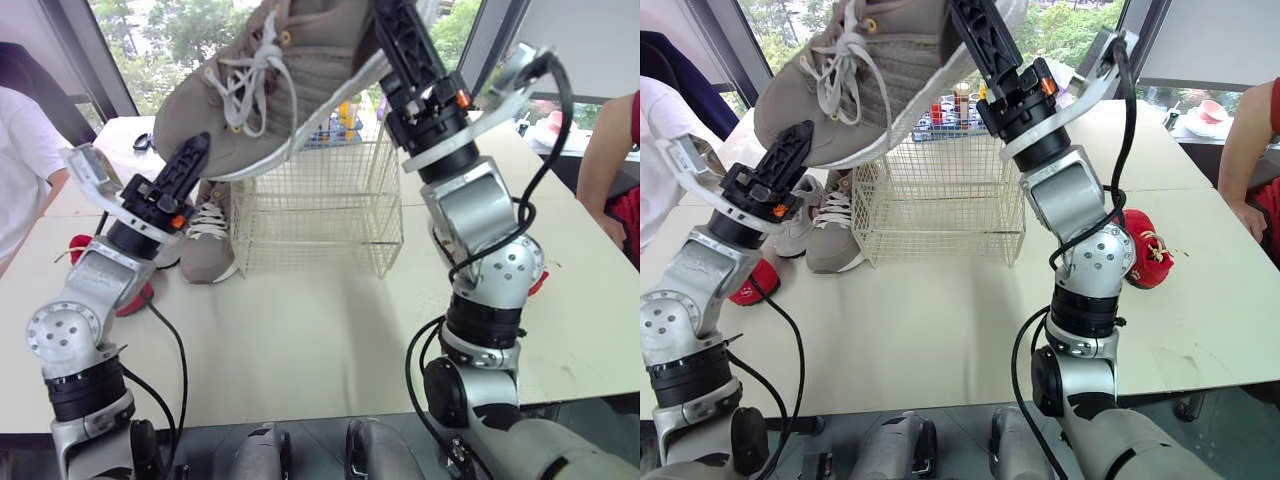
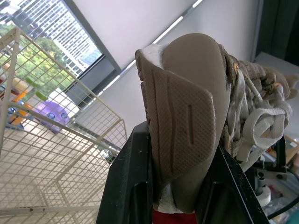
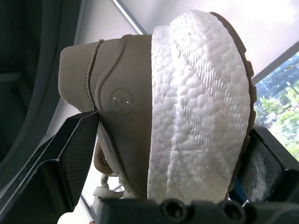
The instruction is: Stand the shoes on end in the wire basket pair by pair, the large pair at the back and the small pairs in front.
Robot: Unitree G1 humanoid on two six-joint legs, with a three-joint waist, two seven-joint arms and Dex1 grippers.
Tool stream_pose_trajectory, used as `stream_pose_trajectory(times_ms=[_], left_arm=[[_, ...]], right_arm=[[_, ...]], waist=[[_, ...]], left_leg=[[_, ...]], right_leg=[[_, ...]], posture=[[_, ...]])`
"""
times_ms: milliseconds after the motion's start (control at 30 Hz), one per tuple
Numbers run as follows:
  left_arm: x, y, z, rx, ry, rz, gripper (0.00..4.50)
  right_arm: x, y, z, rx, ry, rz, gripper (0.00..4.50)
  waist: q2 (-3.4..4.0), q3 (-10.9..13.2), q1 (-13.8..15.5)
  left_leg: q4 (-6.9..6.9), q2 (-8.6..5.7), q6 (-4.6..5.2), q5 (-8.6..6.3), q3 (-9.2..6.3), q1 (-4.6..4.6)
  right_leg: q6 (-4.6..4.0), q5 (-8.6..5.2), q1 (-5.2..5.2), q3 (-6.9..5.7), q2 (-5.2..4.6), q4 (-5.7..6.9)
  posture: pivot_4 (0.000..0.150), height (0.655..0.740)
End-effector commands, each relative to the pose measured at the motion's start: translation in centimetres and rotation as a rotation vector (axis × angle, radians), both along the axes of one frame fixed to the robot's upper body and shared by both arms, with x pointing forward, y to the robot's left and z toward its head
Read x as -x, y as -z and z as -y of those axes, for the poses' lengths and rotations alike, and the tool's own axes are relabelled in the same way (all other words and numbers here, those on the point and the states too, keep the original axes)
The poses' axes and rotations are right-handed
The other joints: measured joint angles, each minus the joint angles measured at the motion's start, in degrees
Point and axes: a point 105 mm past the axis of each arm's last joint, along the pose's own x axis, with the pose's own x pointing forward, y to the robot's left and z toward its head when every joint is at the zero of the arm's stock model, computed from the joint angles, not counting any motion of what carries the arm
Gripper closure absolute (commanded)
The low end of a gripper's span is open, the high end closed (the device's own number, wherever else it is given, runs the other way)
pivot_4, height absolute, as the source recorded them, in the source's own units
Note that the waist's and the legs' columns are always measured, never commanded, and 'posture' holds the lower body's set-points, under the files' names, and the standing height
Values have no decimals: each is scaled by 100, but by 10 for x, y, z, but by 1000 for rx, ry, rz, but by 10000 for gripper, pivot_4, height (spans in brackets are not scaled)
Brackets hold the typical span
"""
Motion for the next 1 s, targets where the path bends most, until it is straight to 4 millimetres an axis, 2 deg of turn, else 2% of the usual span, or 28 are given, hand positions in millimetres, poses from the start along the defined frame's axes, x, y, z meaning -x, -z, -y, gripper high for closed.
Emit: stream_pose_trajectory(times_ms=[33, 167, 367, 467, 700, 1000], left_arm=[[3, 7, 12, -126, 11, 5, 40580], [2, 3, 9, -133, -4, 21, 40580], [2, -27, 0, 54, 4, 77, 40580], [3, -34, 2, 98, 22, 86, 40580], [4, -36, 9, 137, 60, 83, 40580], [5, -23, 11, 102, 62, 51, 40580]], right_arm=[[16, -25, 6, -23, 24, 123, 573], [16, -13, -3, 68, 24, 132, 573], [17, 8, -10, 152, 23, 117, 573], [20, 18, -17, 186, 7, 110, 573], [20, 33, -34, 237, 1, 107, 573], [14, 22, -25, 196, 47, 125, 573]], waist=[[0, 0, -10], [0, 0, -47], [1, 0, -58], [1, 0, -68], [1, 0, -67], [1, 0, -62]], left_leg=[[0, 0, 0, 0, 0, 0], [-1, 0, 0, 0, -2, -3], [-2, 0, 2, -1, -2, -5], [-6, 1, 2, -2, -2, -5], [-7, 4, 2, -2, -2, -5], [-7, 3, 3, -2, -2, -8]], right_leg=[[0, 0, 0, 0, 0, -1], [0, 0, 0, -2, 0, -6], [0, 0, 0, -2, -2, -11], [1, 0, 0, -3, -1, -18], [1, 0, 0, -3, 4, -21], [1, 0, 6, -4, 4, -37]], posture=[[1500, 7400], [1500, 7400], [1500, 7400], [1500, 7400], [1500, 7400], [1500, 7400]])
